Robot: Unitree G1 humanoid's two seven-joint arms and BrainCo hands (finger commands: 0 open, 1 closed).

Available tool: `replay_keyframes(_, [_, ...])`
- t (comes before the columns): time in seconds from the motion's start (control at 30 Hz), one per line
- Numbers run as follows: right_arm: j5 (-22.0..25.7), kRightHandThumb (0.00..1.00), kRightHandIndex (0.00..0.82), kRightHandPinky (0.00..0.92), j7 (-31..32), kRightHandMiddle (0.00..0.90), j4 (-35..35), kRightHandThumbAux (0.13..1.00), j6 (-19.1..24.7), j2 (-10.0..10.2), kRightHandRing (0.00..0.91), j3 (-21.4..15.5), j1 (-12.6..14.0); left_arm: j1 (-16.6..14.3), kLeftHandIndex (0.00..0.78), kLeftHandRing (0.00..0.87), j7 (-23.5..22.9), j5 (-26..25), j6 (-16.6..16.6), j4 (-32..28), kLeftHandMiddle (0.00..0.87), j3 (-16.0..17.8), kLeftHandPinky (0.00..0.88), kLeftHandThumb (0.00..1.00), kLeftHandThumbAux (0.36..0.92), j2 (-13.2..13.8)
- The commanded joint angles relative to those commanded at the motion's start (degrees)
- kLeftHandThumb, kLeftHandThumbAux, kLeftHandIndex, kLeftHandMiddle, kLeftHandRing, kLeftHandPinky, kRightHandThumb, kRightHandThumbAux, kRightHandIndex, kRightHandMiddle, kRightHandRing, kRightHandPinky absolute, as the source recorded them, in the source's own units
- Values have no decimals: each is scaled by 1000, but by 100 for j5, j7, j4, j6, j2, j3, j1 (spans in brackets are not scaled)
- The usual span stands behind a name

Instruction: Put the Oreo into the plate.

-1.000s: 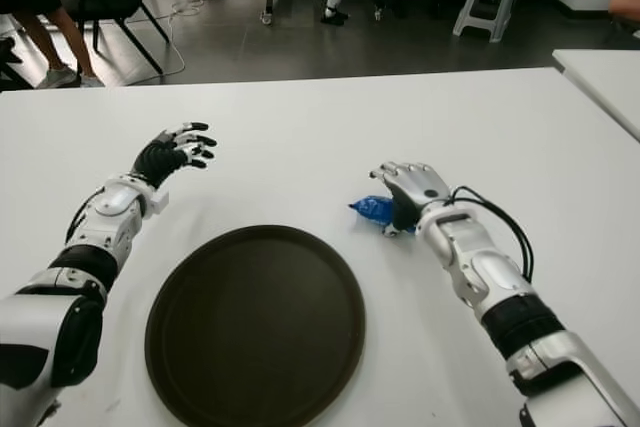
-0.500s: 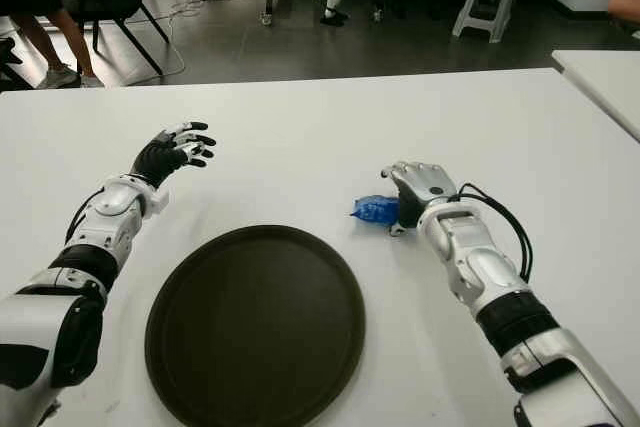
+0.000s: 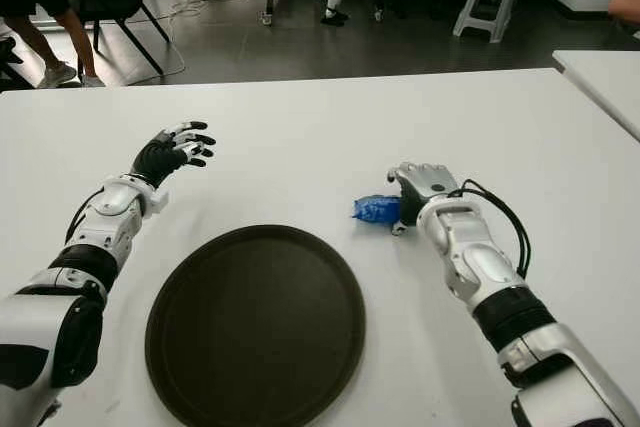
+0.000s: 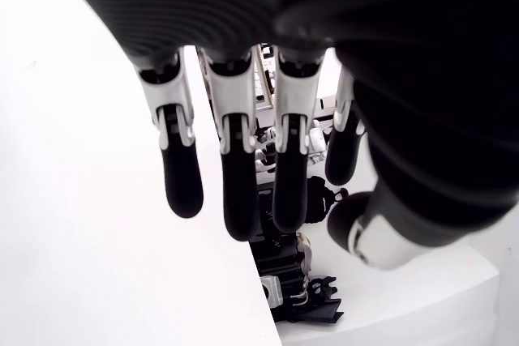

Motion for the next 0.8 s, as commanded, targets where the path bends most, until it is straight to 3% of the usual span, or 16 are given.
replay_keyframes(0.17, [25,0,393,496,263,467,-5,877,33,-55,511,21,-31,11,225,350,34,20,-20,-6,346,-12,365,109,711,-2])
replay_keyframes(0.7, [-4,0,393,528,805,512,97,894,221,-98,531,62,-155,28,224,363,43,29,-68,-22,354,-22,376,127,709,-15])
replay_keyframes(0.73, [-9,241,402,533,829,521,120,839,217,-109,537,76,-172,28,226,367,45,31,-68,-22,357,-23,383,129,710,-16])
replay_keyframes(0.8, [14,498,412,546,795,549,469,781,85,-114,554,120,-302,22,232,371,46,33,-62,-18,361,-25,387,133,708,-18])
